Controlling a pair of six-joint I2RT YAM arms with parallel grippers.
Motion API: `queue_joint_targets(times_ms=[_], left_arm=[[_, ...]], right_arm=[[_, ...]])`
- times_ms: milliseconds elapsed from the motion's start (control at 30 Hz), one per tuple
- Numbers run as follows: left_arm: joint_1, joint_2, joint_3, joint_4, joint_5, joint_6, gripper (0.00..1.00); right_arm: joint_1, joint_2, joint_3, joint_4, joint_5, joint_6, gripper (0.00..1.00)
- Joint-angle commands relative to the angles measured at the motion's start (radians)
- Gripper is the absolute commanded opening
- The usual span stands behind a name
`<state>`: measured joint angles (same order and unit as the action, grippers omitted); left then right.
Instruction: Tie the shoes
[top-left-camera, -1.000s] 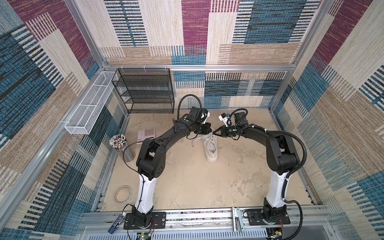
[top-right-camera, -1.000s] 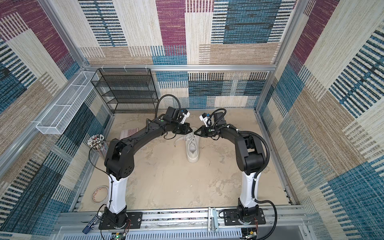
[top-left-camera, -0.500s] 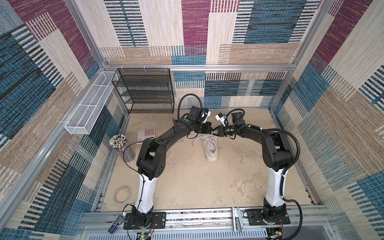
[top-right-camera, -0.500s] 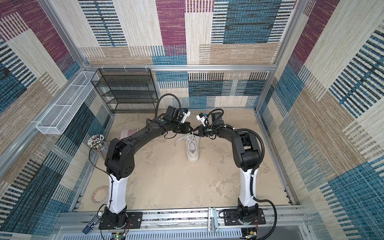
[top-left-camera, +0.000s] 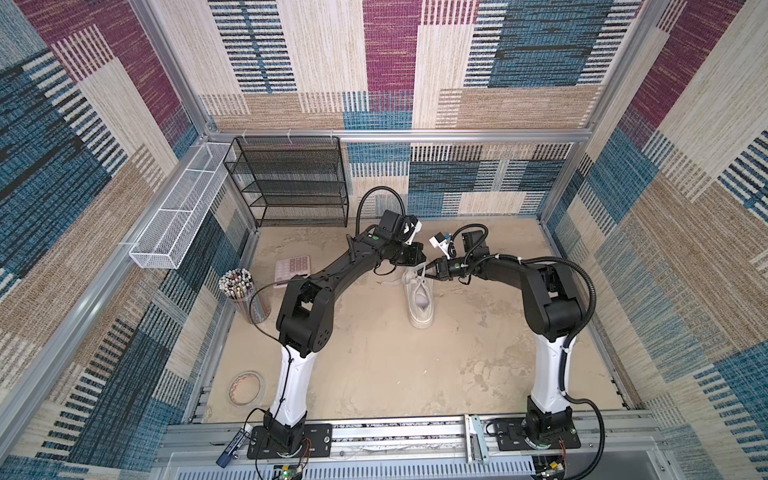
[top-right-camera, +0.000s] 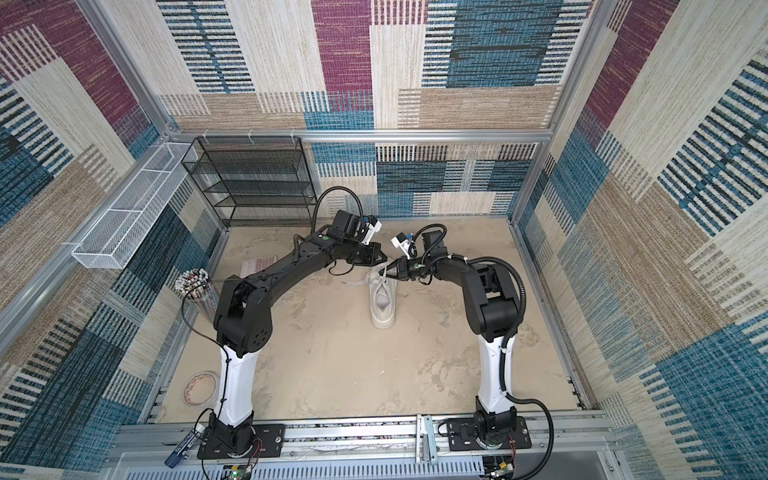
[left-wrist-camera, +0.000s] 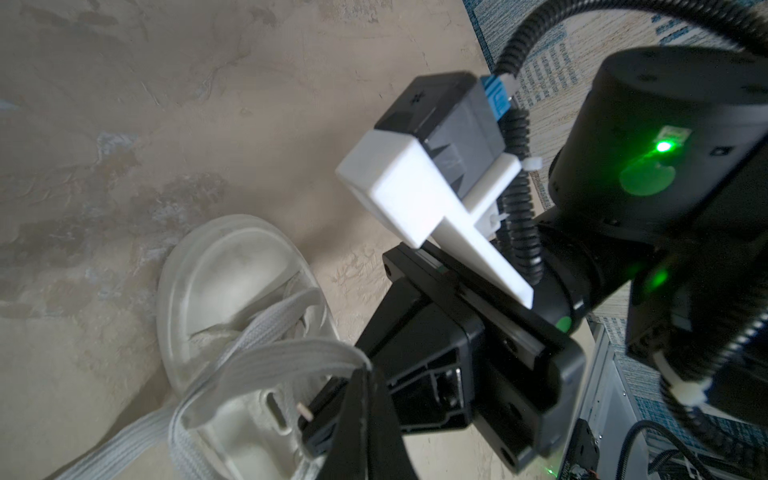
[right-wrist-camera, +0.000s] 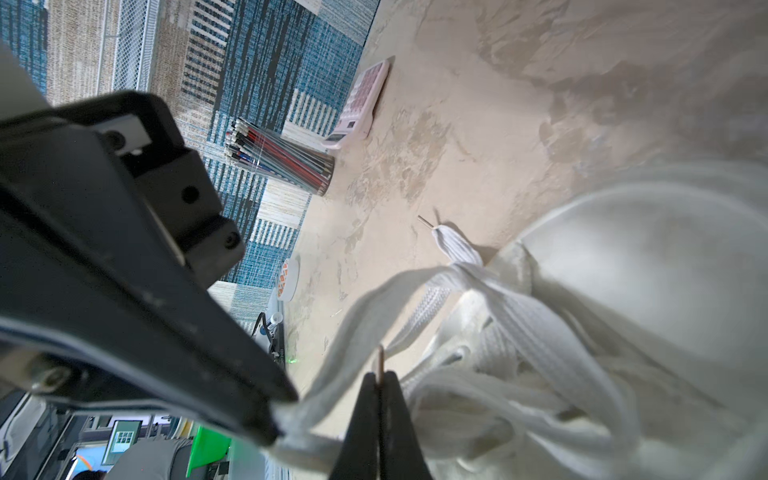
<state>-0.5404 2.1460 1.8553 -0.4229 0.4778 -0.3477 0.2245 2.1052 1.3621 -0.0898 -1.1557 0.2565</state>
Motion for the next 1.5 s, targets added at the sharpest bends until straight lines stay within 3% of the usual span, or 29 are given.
queue_joint_targets(times_ms=[0, 67, 200, 267, 900, 1100, 1467], left_arm=[[0.004, -0.003, 0.011, 0.014, 0.02, -0.004, 0.04], [0.006, 0.0, 0.016, 0.007, 0.024, -0.002, 0.07], [0.01, -0.011, 0.012, 0.001, 0.022, 0.004, 0.28], [0.015, -0.022, 0.001, 0.003, 0.018, 0.004, 0.33], [0.042, -0.098, -0.191, 0.102, 0.091, -0.056, 0.28], [0.042, -0.078, -0.186, 0.113, 0.076, -0.06, 0.33], [0.042, -0.041, -0.17, 0.125, 0.087, -0.07, 0.31]], right_arm=[[0.003, 0.008, 0.0, 0.041, -0.071, -0.01, 0.0], [0.002, 0.017, 0.006, 0.041, -0.091, -0.018, 0.0], [0.003, 0.029, 0.001, 0.066, -0.118, -0.023, 0.0], [0.002, 0.035, 0.003, 0.076, -0.124, -0.023, 0.0], [0.002, 0.059, 0.023, 0.059, -0.119, -0.045, 0.0], [0.002, 0.061, 0.026, 0.056, -0.125, -0.047, 0.0], [0.003, 0.062, 0.025, 0.056, -0.134, -0.05, 0.0]])
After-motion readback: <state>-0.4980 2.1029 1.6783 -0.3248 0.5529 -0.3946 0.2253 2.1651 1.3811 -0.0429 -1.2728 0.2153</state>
